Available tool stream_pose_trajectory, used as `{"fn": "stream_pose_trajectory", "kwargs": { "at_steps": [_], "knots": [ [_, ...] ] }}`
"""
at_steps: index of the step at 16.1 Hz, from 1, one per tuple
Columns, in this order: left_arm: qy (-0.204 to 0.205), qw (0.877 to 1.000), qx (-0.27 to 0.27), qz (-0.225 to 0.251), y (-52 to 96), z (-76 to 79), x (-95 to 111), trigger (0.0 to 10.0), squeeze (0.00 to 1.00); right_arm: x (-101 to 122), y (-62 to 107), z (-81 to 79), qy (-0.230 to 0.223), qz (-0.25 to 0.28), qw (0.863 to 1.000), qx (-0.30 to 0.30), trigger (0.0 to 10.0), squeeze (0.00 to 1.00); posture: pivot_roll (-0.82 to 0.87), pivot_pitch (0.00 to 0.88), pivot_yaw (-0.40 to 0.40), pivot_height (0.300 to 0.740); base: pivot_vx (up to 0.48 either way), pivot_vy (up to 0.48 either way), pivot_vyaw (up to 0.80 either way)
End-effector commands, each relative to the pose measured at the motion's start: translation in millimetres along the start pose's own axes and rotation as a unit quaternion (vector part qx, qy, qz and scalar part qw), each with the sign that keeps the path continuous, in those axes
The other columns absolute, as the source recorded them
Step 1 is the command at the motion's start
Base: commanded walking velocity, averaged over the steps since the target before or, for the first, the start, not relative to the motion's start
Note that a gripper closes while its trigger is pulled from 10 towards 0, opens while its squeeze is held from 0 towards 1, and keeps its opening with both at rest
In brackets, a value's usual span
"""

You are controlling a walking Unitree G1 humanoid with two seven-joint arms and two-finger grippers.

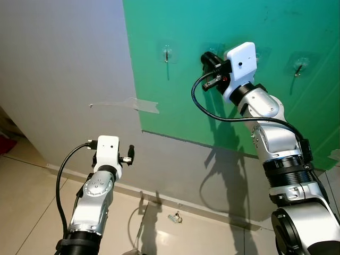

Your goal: Hang keys on a hook

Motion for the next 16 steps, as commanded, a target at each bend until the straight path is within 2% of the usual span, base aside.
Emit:
{"fn": "stream_pose_trajectory", "kwargs": {
  "at_steps": [1, 6, 8, 9, 10, 11, 12, 13, 16],
  "knots": [
    [-0.006, 1.000, 0.002, 0.004, 1.0, -1.6, 3, 10.0, 0.00, -26, 4.6, 1.5, -0.020, -0.054, 0.998, -0.009, 10.0, 0.00, -0.05, 0.000, -0.001, 0.740, 0.000, 0.000, 0.00],
    [-0.004, 1.000, 0.002, 0.002, 2.9, -0.5, 1, 10.0, 0.00, -46, 10.7, -2.9, -0.020, -0.074, 0.997, -0.011, 10.0, 0.00, -0.04, 0.000, -0.005, 0.740, 0.000, 0.000, 0.00],
    [-0.004, 1.000, 0.002, 0.001, 3.7, -0.4, 1, 10.0, 0.00, -47, 10.9, -3.8, -0.025, -0.073, 0.997, -0.010, 10.0, 0.00, -0.04, 0.000, -0.004, 0.740, 0.000, 0.000, 0.00],
    [-0.004, 1.000, 0.003, 0.000, 3.7, -0.9, 1, 10.0, 0.00, -45, 9.7, -0.7, -0.032, -0.071, 0.997, -0.018, 10.0, 0.23, -0.04, 0.000, -0.004, 0.740, 0.000, 0.000, 0.00],
    [-0.005, 1.000, 0.003, 0.000, 3.9, -1.2, 1, 10.0, 0.00, -43, 8.8, 0.3, -0.029, -0.069, 0.997, -0.020, 10.0, 0.24, -0.04, 0.000, -0.004, 0.740, 0.000, 0.000, 0.00],
    [-0.004, 1.000, 0.003, 0.000, 4.0, -1.2, 1, 10.0, 0.00, -41, 7.9, 1.3, -0.027, -0.063, 0.997, -0.021, 10.0, 0.00, -0.04, 0.000, -0.004, 0.740, 0.000, 0.000, 0.00],
    [-0.004, 1.000, 0.003, 0.000, 4.3, -1.0, 1, 10.0, 0.00, -39, 8.0, 2.0, -0.037, -0.055, 0.998, -0.021, 10.0, 0.00, -0.04, 0.000, -0.005, 0.740, 0.000, 0.000, 0.00],
    [-0.004, 1.000, 0.003, -0.001, 4.8, -0.9, 0, 10.0, 0.00, -37, 7.6, 2.2, -0.045, -0.054, 0.997, -0.017, 10.0, 1.00, -0.04, 0.000, -0.005, 0.740, 0.000, 0.000, 0.00],
    [-0.002, 1.000, 0.003, -0.002, 5.0, -0.6, 0, 10.0, 0.00, -34, 5.8, 2.9, -0.039, -0.048, 0.998, -0.021, 10.0, 1.00, -0.04, 0.000, -0.005, 0.740, 0.000, 0.000, 0.00]
  ]
}}
Point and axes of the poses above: a point about 5 cm out from each wrist's last joint towards the gripper, its own y axis pointing back from the gripper into the wrist, its own x axis along the axis of the wrist's last joint, z = x × y, the point moved 1 cm from there along -y, pointing out of the wrist towards the gripper, and after that the axes turned 13 degrees about -y, right-handed, at the moved point
